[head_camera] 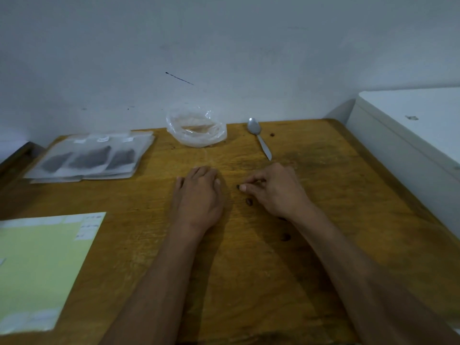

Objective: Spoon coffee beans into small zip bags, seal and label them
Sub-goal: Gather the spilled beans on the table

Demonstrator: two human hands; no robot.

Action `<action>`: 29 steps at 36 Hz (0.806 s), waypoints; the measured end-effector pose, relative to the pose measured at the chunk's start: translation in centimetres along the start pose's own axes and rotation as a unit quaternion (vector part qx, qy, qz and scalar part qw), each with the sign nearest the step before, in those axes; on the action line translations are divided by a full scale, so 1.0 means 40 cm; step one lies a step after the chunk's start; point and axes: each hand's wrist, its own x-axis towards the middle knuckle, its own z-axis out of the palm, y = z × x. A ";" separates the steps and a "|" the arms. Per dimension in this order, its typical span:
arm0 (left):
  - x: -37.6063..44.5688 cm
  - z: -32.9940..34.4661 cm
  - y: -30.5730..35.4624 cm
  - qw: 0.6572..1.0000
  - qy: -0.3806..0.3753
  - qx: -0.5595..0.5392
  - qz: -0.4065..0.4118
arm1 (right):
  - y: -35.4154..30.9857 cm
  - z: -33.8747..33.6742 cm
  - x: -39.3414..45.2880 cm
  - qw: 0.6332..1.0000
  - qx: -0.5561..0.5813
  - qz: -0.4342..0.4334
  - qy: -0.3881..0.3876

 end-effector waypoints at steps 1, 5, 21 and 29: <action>0.000 0.000 0.000 1.000 -0.001 0.000 -0.001 | -0.003 0.000 0.000 1.000 -0.001 0.002 0.001; -0.002 -0.004 0.004 1.000 -0.005 0.001 -0.006 | -0.005 -0.001 0.000 1.000 0.013 0.013 0.008; -0.008 -0.013 0.010 1.000 -0.010 -0.009 -0.008 | -0.030 0.005 0.002 0.996 0.077 0.024 0.037; -0.006 -0.013 0.009 1.000 -0.009 -0.013 -0.009 | -0.029 0.014 0.006 1.000 0.005 -0.014 0.006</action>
